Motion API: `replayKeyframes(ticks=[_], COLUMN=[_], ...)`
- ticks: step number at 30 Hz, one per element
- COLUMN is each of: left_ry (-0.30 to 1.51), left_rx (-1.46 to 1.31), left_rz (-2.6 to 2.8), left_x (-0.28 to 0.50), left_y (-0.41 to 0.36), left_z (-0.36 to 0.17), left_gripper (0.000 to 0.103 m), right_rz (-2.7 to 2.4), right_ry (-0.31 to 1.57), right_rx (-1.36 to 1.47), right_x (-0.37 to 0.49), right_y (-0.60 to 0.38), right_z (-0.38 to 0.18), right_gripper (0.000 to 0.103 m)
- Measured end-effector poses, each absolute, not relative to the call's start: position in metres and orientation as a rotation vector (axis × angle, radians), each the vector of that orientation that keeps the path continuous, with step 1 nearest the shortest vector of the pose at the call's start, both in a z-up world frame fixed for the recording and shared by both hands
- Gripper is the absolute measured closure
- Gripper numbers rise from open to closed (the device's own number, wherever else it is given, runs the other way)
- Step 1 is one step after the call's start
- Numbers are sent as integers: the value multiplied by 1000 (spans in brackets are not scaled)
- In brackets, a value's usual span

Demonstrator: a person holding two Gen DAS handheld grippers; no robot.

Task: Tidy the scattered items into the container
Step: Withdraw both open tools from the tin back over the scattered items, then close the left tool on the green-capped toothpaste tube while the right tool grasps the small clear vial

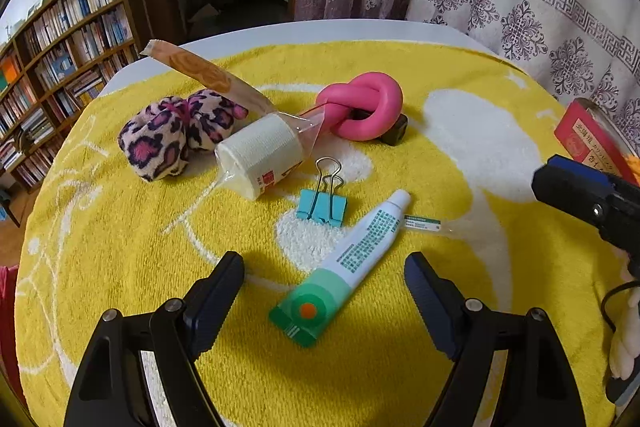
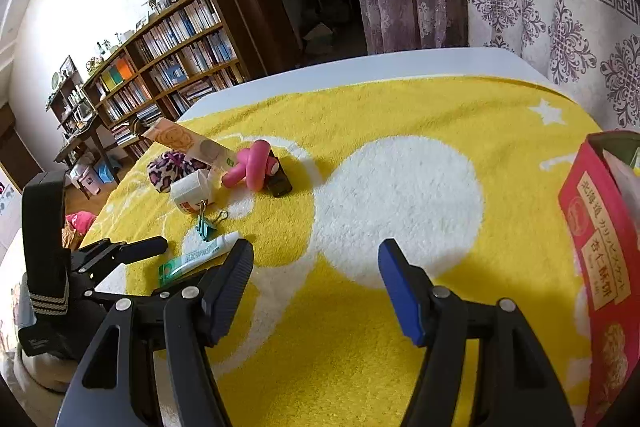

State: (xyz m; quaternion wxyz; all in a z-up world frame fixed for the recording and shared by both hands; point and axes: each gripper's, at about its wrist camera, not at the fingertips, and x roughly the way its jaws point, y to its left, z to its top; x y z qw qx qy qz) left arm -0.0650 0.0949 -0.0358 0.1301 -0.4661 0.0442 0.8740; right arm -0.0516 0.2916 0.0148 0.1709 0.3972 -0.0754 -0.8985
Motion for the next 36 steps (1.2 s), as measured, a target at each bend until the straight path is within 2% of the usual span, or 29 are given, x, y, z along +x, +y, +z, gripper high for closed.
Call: replayKeyframes(ticks=[3, 4, 5, 6, 8, 9, 11, 14, 16, 29, 36], left_ry=[141, 141, 142, 147, 154, 146, 126, 100, 84, 39, 27], left_rx=[-1347, -1336, -1320, -1309, -1292, -1289, -1284, -1284, -1284, -1290, -1310], left_rz=[2541, 2534, 2522, 2513, 2499, 2493, 2482, 2475, 2476, 2517, 2518], left_x=[-62, -60, -58, -56, -51, -50, -48, -45, -43, -43, -43], left_y=[94, 94, 96, 99, 102, 104, 106, 105, 103, 95, 94], left_z=[-36, -36, -34, -34, -32, -31, -31, -29, -29, -28, -32], left_gripper=[20, 30, 44, 49, 72, 75, 81, 82, 82, 82, 82], right_rz=[-2520, -2514, -2512, -2510, -2511, -2512, -2507, -2489, -2472, -2332, -2336], right_ry=[-212, -204, -196, -190, -174, -166, -146, -106, -70, 117, 143], right_rx=[1131, 1129, 1125, 1119, 1105, 1101, 1105, 1119, 1118, 1219, 1220], right_x=[-51, -50, -49, -48, -46, -45, -46, -46, -45, -54, -54], right_y=[289, 287, 286, 285, 283, 283, 281, 276, 271, 233, 229], right_z=[14, 14, 14, 15, 16, 16, 14, 11, 10, -13, -15], right_gripper=[34, 34, 34, 34, 35, 37, 53, 70, 74, 74, 74])
